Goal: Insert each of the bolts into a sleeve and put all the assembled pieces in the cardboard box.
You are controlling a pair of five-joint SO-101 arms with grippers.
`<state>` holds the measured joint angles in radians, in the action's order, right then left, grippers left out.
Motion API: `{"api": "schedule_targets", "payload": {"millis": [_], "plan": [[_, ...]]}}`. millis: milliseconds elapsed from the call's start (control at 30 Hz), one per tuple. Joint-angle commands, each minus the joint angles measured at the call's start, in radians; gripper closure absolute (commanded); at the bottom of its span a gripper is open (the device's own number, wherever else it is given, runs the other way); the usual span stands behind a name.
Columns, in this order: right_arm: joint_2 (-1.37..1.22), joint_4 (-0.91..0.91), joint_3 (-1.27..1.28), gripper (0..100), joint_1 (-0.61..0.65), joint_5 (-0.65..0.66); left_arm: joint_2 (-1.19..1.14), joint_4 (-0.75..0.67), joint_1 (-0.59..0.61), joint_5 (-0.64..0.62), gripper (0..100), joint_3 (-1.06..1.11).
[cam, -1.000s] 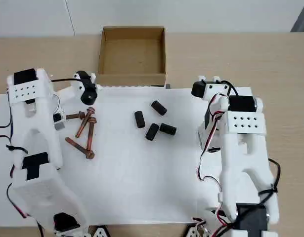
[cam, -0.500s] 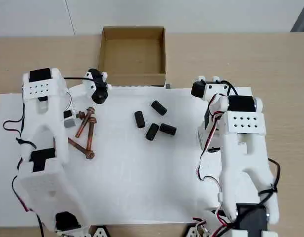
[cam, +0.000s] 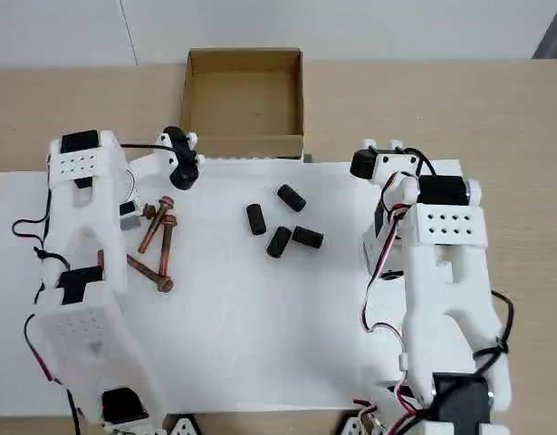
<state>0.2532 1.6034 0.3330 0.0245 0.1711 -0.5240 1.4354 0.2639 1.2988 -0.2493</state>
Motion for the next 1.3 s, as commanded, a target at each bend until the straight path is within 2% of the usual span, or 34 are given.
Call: {"api": "schedule_targets", "payload": {"millis": [0,133,467,800,933,1033,1200,1267], "plan": [[0.039,-0.005,-0.005,99.1,-0.007,0.008,0.003,-0.017,-0.012,0.058,90,-0.038],[0.039,-0.005,-0.005,99.1,-0.007,0.008,-0.009,-0.017,-0.023,0.058,94,-0.041],[0.041,-0.005,-0.003,99.1,-0.007,0.008,-0.118,-0.009,-0.025,0.021,94,-0.159],[0.045,-0.005,-0.003,99.1,-0.005,0.008,-0.152,0.026,-0.026,0.021,94,-0.160],[0.047,-0.005,-0.003,99.1,-0.004,0.008,-0.143,0.034,-0.026,0.021,100,-0.162],[0.047,-0.005,-0.005,99.1,-0.004,0.008,-0.140,0.100,-0.026,0.021,100,-0.217],[0.048,-0.005,-0.011,99.1,-0.004,0.008,-0.140,0.288,-0.026,0.021,100,-0.387],[0.051,-0.005,-0.011,99.1,-0.004,0.008,-0.140,0.316,-0.034,0.015,100,-0.440]]}}
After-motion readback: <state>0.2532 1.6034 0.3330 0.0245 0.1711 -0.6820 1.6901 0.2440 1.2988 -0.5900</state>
